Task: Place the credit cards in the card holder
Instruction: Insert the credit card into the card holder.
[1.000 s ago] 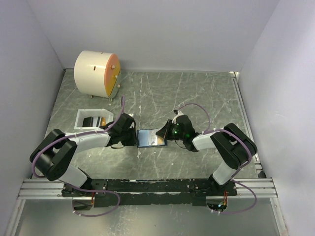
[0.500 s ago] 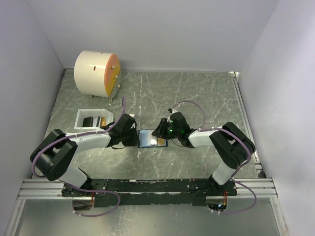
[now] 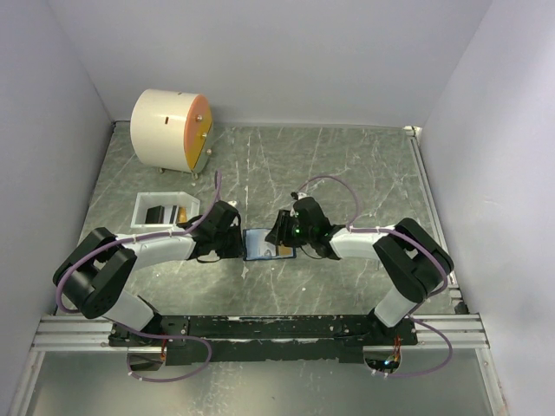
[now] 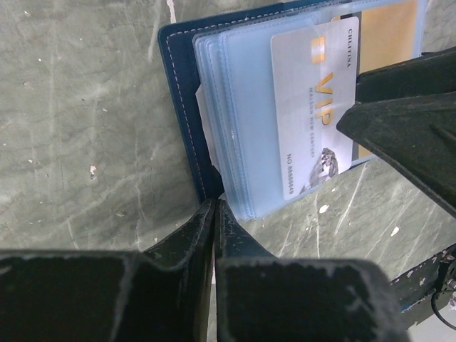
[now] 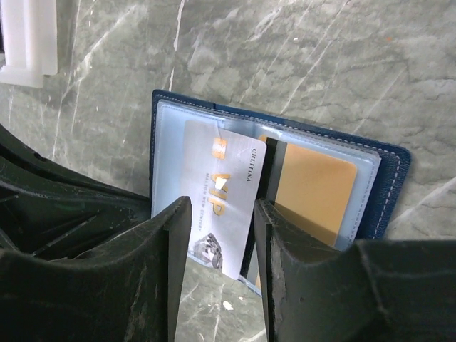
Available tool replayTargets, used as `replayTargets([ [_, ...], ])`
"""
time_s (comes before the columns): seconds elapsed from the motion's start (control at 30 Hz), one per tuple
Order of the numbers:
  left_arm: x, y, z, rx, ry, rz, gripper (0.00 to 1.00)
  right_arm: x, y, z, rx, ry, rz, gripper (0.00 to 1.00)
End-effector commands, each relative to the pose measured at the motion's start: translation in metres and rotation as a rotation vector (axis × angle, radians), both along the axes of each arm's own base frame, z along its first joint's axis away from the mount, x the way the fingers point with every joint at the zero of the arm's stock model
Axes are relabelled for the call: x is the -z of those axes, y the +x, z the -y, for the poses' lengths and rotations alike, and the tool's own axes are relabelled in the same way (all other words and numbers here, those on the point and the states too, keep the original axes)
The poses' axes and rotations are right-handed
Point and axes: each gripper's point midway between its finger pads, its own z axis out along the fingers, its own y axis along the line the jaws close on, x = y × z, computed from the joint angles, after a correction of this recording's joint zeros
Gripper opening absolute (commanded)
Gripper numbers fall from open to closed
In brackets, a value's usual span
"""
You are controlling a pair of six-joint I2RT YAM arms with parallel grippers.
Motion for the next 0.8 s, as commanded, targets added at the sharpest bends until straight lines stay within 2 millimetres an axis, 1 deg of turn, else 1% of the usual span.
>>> replayTargets([
  [0.0, -0.001, -0.004, 0.007, 0.024, -0.027, -0.003, 0.14, 0.003, -0.009, -0.002, -0.025, -0.016, -0.016, 0.41],
  [0.3, 0.001, -0.003, 0.007, 0.025, -0.018, 0.001, 0.13, -0.005, -0.013, -0.027, -0.119, 0.084, 0.024, 0.39],
  [0.43, 0.001, -0.002, 0.006, 0.028, -0.013, 0.002, 0.13, -0.008, -0.015, -0.033, -0.143, 0.082, 0.038, 0.38],
  [0.63, 0.001, -0.002, 0.002, 0.021, 0.013, 0.006, 0.14, -0.007, -0.014, -0.026, -0.156, 0.017, 0.063, 0.30],
  [0.77, -0.006, 0.002, -0.008, -0.003, 0.055, 0.024, 0.16, -0.010, -0.015, -0.014, -0.160, -0.061, 0.055, 0.31],
])
